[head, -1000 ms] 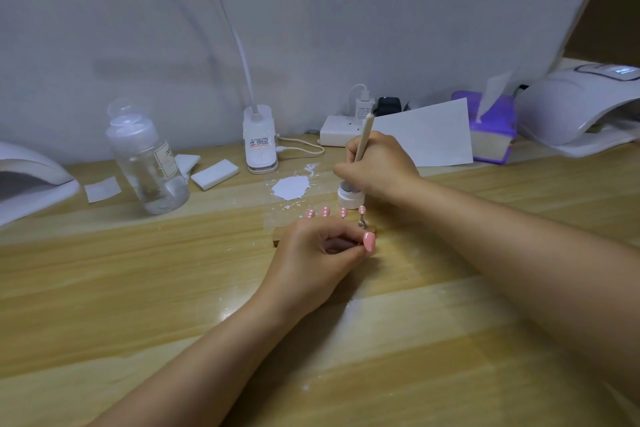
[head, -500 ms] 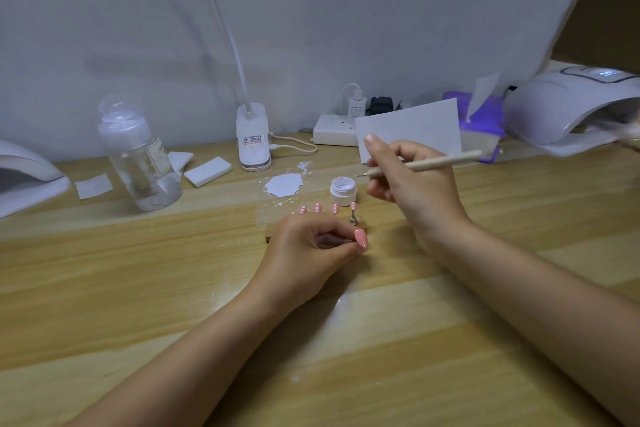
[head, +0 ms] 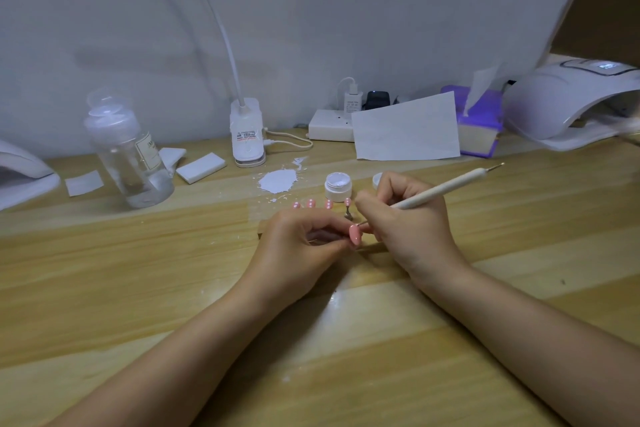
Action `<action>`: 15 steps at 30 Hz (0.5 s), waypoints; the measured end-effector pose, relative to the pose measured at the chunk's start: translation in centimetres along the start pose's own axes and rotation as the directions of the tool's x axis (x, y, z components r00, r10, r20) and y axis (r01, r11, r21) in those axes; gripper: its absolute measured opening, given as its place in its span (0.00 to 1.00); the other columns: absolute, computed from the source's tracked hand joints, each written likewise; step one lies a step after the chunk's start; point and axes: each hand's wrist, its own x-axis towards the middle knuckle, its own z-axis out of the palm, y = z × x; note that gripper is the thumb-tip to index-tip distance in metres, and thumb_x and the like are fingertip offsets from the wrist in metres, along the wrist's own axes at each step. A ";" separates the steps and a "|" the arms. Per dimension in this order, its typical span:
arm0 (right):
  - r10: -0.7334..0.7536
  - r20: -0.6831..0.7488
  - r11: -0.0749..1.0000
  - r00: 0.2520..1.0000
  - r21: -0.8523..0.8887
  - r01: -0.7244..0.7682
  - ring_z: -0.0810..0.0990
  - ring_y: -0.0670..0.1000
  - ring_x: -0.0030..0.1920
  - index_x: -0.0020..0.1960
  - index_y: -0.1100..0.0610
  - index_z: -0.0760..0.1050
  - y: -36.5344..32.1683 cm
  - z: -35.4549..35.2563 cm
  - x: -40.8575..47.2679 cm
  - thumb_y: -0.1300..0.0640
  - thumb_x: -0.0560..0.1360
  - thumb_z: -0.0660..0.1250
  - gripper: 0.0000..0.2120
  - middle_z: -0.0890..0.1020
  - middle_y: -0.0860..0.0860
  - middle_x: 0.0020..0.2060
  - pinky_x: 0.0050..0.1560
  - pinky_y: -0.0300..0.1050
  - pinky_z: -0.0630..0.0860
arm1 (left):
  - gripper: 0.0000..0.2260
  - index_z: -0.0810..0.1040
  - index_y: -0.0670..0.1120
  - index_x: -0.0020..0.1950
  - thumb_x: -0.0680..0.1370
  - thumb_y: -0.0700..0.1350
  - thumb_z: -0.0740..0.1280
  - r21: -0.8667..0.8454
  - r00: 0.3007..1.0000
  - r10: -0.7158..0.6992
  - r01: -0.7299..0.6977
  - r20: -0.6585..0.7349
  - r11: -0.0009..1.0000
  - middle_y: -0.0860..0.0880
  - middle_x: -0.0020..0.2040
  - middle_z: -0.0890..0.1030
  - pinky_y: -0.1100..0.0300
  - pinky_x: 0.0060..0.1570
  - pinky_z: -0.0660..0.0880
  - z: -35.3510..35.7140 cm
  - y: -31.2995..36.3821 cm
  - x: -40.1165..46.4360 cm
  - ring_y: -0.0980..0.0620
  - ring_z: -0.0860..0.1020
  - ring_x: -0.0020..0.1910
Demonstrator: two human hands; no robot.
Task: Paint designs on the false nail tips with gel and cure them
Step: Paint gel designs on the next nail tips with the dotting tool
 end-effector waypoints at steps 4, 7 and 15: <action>-0.006 0.007 1.000 1.000 -0.005 0.006 0.70 0.41 0.16 0.27 0.61 0.62 -0.1 0.0 -0.1 0.71 0.68 0.64 0.16 0.62 0.43 0.16 0.27 0.39 0.72 | 0.08 0.81 0.41 0.37 0.69 0.28 0.69 0.003 1.000 0.012 -0.012 0.006 1.000 0.50 0.35 0.82 0.81 0.43 0.67 0.0 -0.2 0.0 0.69 0.78 0.37; 0.006 0.009 1.000 1.000 0.005 -0.006 0.70 0.42 0.16 0.26 0.60 0.60 0.0 0.0 -0.1 0.71 0.68 0.64 0.17 0.61 0.44 0.17 0.27 0.41 0.72 | 0.06 0.82 0.39 0.37 0.69 0.29 0.70 -0.011 1.000 -0.001 0.001 0.008 1.000 0.52 0.36 0.82 0.77 0.43 0.70 0.0 -0.3 0.0 0.67 0.79 0.39; 0.003 0.022 0.999 1.000 -0.036 -0.002 0.70 0.41 0.16 0.26 0.59 0.60 0.2 0.0 0.0 0.73 0.67 0.63 0.18 0.61 0.43 0.16 0.26 0.39 0.71 | 0.10 0.81 0.44 0.35 0.69 0.29 0.70 -0.004 1.000 -0.016 0.016 -0.002 1.000 0.55 0.35 0.82 0.73 0.44 0.73 0.0 -0.5 0.1 0.66 0.80 0.39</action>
